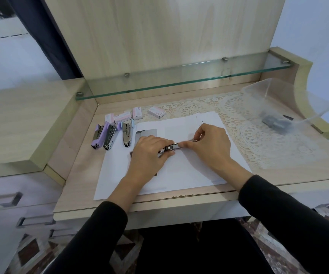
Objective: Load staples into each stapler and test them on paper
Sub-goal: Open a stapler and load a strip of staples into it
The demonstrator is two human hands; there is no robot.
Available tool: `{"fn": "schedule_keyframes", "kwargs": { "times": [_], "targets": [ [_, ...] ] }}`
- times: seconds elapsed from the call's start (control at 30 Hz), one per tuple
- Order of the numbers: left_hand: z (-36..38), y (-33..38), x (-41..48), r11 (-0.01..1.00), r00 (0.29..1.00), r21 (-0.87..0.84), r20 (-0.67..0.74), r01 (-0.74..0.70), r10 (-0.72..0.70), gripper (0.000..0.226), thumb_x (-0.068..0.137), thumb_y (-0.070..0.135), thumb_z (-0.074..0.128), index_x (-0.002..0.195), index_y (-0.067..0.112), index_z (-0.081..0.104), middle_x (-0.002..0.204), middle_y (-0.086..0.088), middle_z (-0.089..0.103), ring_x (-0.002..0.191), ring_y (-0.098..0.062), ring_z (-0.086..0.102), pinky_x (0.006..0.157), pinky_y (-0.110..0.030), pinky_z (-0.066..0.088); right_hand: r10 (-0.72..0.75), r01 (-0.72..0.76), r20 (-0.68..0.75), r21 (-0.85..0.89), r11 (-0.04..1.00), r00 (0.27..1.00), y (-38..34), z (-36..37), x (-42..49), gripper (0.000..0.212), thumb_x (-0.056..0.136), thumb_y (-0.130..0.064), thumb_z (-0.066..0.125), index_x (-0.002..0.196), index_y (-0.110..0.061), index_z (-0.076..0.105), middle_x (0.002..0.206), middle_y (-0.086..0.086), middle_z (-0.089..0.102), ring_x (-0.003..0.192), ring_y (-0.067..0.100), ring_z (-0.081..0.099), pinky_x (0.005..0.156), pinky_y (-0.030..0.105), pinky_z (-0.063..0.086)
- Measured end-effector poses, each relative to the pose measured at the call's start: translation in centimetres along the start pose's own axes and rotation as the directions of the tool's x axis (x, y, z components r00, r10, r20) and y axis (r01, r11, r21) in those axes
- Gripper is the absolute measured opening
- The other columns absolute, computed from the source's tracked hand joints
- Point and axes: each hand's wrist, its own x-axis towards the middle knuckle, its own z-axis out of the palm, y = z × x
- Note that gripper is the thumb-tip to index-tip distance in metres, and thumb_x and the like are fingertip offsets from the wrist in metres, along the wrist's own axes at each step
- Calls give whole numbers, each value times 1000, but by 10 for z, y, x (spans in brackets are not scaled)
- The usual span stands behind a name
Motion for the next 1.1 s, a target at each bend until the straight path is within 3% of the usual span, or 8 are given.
{"fn": "schedule_keyframes", "kwargs": {
  "times": [0.13, 0.27, 0.47, 0.9, 1.1],
  "targets": [
    [-1, 1, 0, 1000, 1000, -3, -4, -3, 3, 24, 64, 20, 73, 84, 7, 72, 74, -3, 71, 74, -9, 49, 69, -27, 37, -7, 7, 7, 15, 1000, 1000, 1, -1, 0, 37, 63, -36, 80, 74, -11, 55, 70, -2, 54, 72, 19, 53, 57, 28, 35],
    [-1, 1, 0, 1000, 1000, -4, 0, -2, 2, 24, 65, 23, 73, 85, 8, 72, 75, -2, 71, 75, -9, 49, 69, -27, 38, -38, 35, 29, 96, 995, 999, 2, -4, -5, 30, 64, -29, 80, 71, -14, 55, 58, -10, 47, 60, 12, 47, 51, 23, 31],
    [-1, 1, 0, 1000, 1000, 2, 4, -1, 1, 24, 65, 21, 73, 86, 9, 72, 76, -2, 71, 76, -9, 50, 70, -26, 38, -27, 19, 81, 103, 995, 996, 4, -1, -18, 6, 73, -17, 73, 72, -12, 69, 55, -11, 49, 64, 14, 52, 61, 24, 37],
    [0, 0, -1, 1000, 1000, -6, 0, 0, 0, 24, 65, 21, 73, 85, 8, 72, 76, -2, 71, 75, -9, 50, 69, -28, 38, 88, -86, -6, 133, 987, 996, -4, 8, -20, 12, 78, -15, 65, 87, -12, 73, 80, 6, 71, 77, 21, 63, 65, 23, 41],
    [1, 0, 0, 1000, 1000, -13, -3, 0, 0, 23, 65, 21, 74, 84, 8, 72, 74, -1, 71, 73, -9, 49, 69, -27, 37, 88, -87, 0, 149, 985, 996, -8, 13, -20, 8, 77, -15, 67, 79, -12, 74, 74, 5, 71, 75, 21, 63, 57, 24, 39]
  ]
}}
